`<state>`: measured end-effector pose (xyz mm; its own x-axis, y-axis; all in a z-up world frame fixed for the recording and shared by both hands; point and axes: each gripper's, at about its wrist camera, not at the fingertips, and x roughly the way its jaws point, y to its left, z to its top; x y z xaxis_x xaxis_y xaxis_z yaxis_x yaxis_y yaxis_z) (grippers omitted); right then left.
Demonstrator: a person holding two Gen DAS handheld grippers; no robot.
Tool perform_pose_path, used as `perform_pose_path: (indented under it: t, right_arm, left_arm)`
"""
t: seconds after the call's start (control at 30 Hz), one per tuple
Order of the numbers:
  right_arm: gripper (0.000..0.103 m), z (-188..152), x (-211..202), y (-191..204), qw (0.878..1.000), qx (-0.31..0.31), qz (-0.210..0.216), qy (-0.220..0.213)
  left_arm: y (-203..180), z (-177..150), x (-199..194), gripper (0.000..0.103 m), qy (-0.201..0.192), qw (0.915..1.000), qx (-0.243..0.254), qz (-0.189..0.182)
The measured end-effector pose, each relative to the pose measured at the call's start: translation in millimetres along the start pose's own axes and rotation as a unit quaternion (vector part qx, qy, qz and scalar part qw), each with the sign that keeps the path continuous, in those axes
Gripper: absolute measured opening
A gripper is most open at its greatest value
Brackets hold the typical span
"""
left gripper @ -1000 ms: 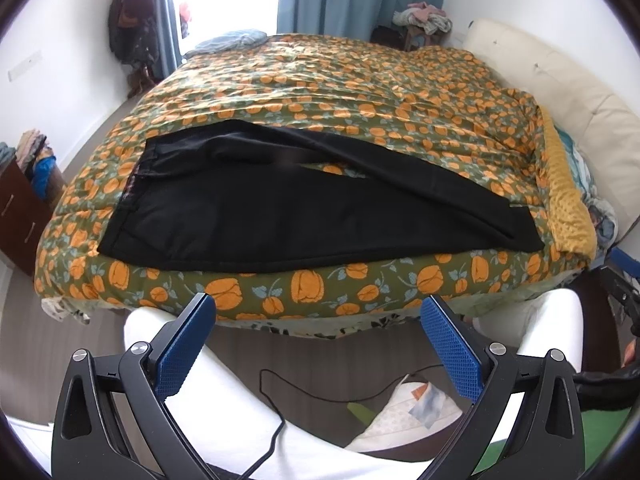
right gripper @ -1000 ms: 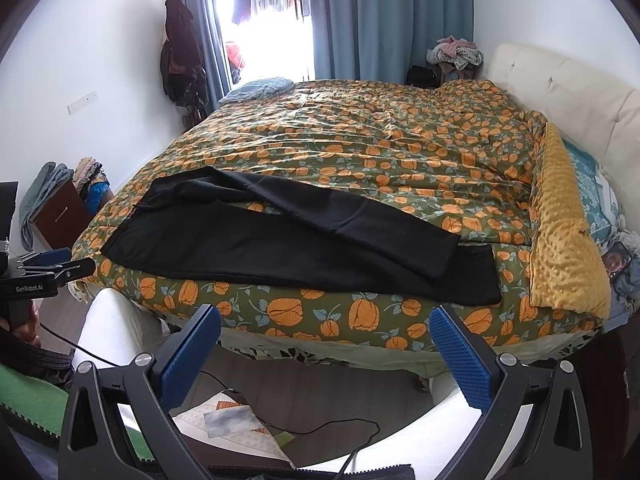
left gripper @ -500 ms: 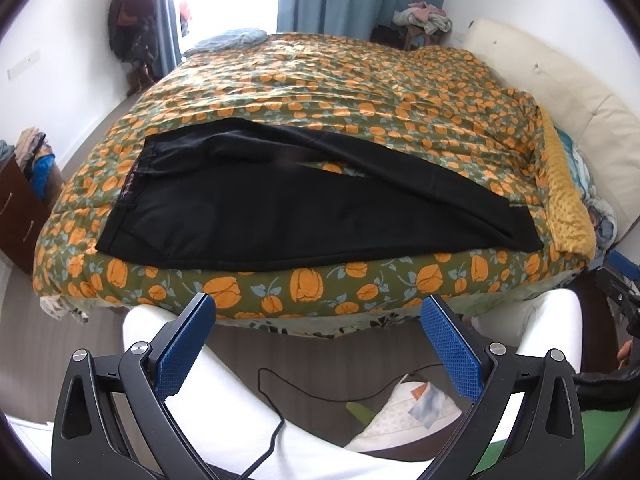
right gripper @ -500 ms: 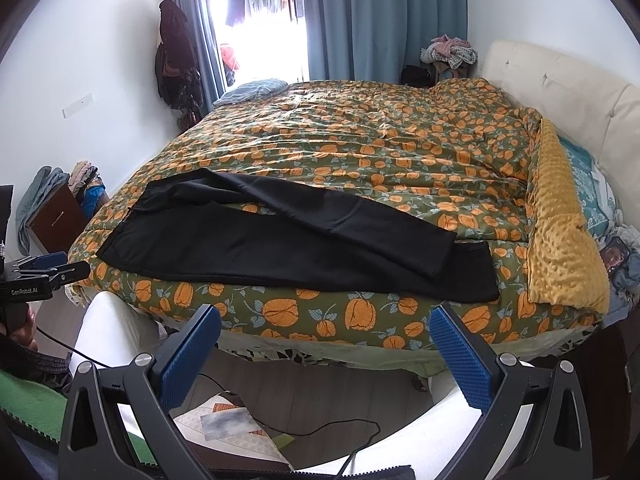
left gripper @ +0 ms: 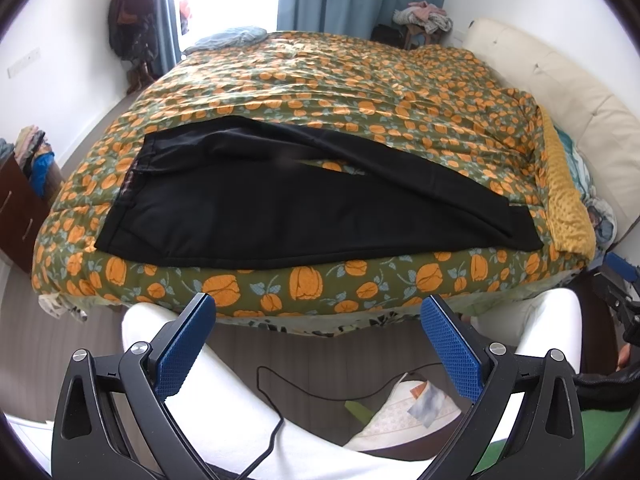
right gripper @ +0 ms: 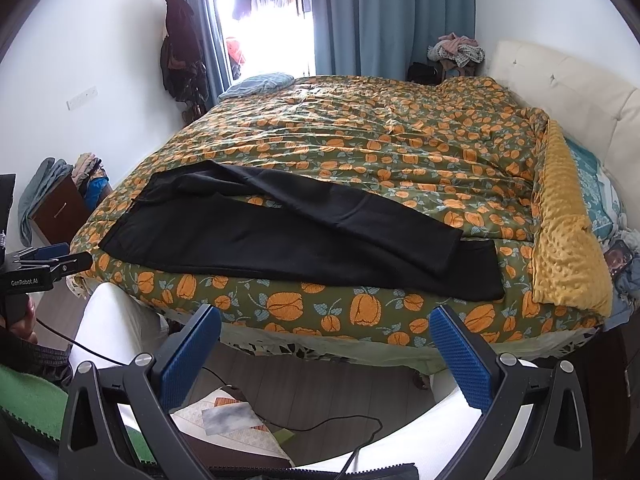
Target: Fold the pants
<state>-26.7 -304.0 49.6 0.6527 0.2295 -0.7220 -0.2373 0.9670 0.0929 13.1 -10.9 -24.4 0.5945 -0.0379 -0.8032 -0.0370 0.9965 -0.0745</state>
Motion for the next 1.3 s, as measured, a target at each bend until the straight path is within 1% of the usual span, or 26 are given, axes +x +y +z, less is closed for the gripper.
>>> perform_pose_path:
  t: [1.3]
  right_arm:
    - [0.103, -2.7, 6.6, 6.4, 1.000, -0.010, 0.010, 0.010]
  left_arm:
    - [3.5, 0.8, 1.2, 0.102, 0.003, 1.0000, 0.000, -0.002]
